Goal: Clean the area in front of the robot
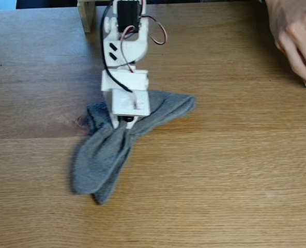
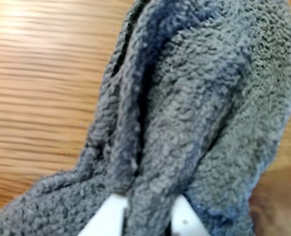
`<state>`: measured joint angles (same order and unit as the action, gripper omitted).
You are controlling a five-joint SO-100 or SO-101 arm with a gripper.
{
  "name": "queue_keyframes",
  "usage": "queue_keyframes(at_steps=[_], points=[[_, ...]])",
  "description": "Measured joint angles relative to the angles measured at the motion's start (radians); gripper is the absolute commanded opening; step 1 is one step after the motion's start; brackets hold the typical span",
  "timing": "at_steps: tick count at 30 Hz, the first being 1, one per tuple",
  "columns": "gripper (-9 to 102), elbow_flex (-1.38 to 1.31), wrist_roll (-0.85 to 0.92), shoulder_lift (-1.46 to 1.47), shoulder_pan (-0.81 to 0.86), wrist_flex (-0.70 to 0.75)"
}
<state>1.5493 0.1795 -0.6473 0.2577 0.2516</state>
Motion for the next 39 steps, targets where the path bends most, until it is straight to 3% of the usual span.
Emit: queue_keyframes(at_steps=[9, 18, 28, 34, 39], points=[[0, 0.011, 0.018, -0.141, 0.071, 0.307], [0, 0.02, 0.031, -0.509, 0.179, 0.655], [0, 0.02, 0.169, -0.819, 0.459, 1.06], [0, 0.098, 0.253, -0.819, 0.621, 1.017], [0, 0.351, 0.339, -0.818, 0.684, 0.749]])
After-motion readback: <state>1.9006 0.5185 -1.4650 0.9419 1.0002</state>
